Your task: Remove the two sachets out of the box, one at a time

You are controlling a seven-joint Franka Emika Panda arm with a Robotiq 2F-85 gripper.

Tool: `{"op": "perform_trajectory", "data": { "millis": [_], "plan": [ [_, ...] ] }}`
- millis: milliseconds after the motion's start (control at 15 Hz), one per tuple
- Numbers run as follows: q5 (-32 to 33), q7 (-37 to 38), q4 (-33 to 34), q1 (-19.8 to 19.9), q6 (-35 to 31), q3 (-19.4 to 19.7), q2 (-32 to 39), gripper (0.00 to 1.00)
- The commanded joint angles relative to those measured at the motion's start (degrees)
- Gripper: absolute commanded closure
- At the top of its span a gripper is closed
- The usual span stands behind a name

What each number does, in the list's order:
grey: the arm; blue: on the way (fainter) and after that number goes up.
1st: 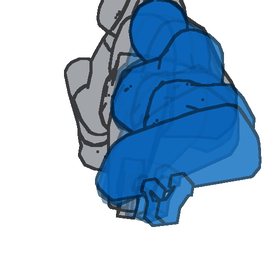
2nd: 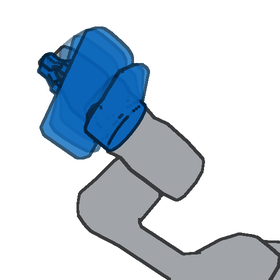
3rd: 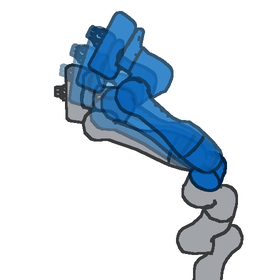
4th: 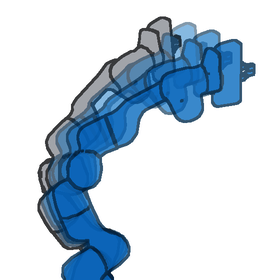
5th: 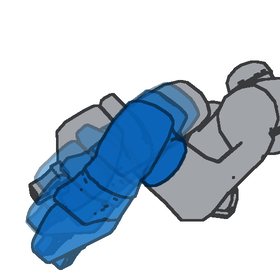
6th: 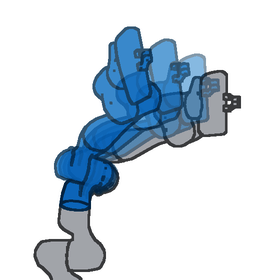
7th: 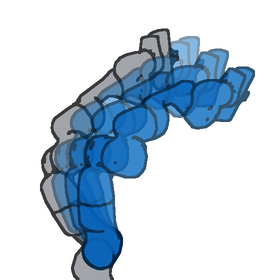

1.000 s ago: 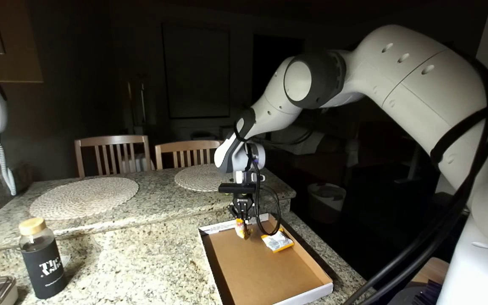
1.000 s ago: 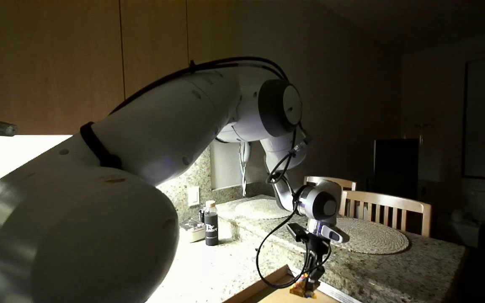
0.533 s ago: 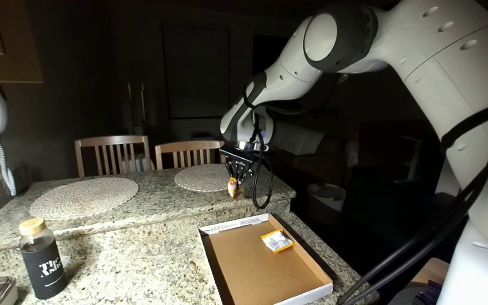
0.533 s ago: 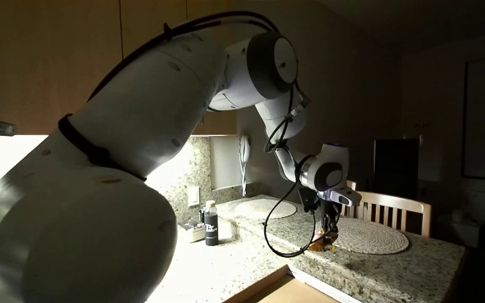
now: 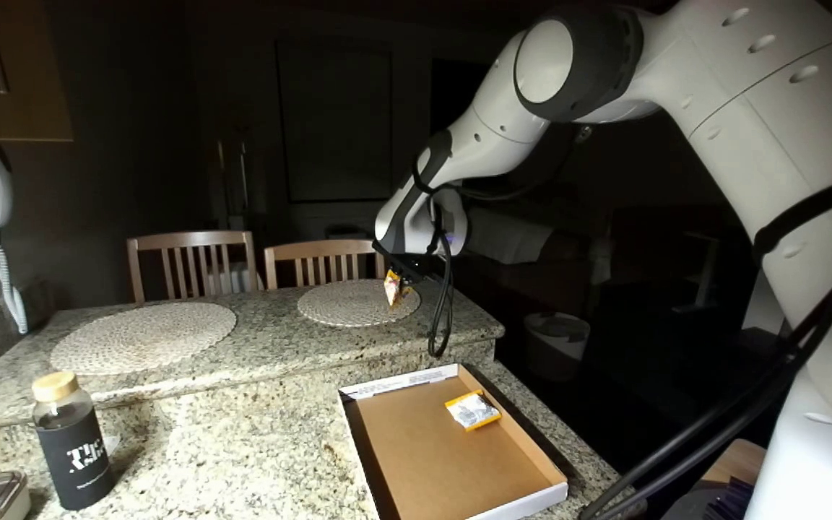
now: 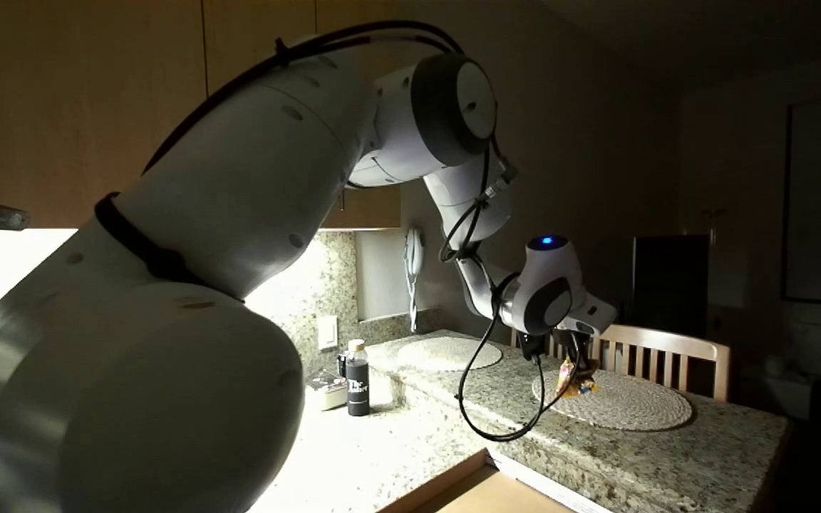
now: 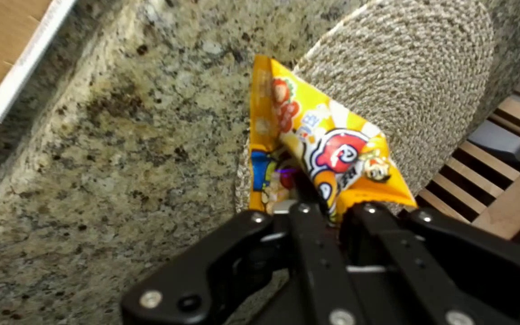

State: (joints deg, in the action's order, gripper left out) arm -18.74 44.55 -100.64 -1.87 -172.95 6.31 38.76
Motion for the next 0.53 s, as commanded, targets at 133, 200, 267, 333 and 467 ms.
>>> {"op": "perform_trajectory", "data": {
  "millis": [133,200,267,333,467],
  "plan": [
    [-2.01,1.48,-2.84,-3.12,-7.66,2.87,0.73,0.39],
    [-2.29,1.43,-2.85,-3.18,-8.15,2.94,0.95,0.33],
    [-2.56,1.27,-2.87,-3.17,-8.34,2.91,1.09,0.26],
    [-2.85,1.01,-3.2,-3.1,-8.38,2.73,0.98,0.2],
    [-2.99,-0.76,-5.15,-1.0,-5.64,0.2,-0.84,0.07]
  ]
}}
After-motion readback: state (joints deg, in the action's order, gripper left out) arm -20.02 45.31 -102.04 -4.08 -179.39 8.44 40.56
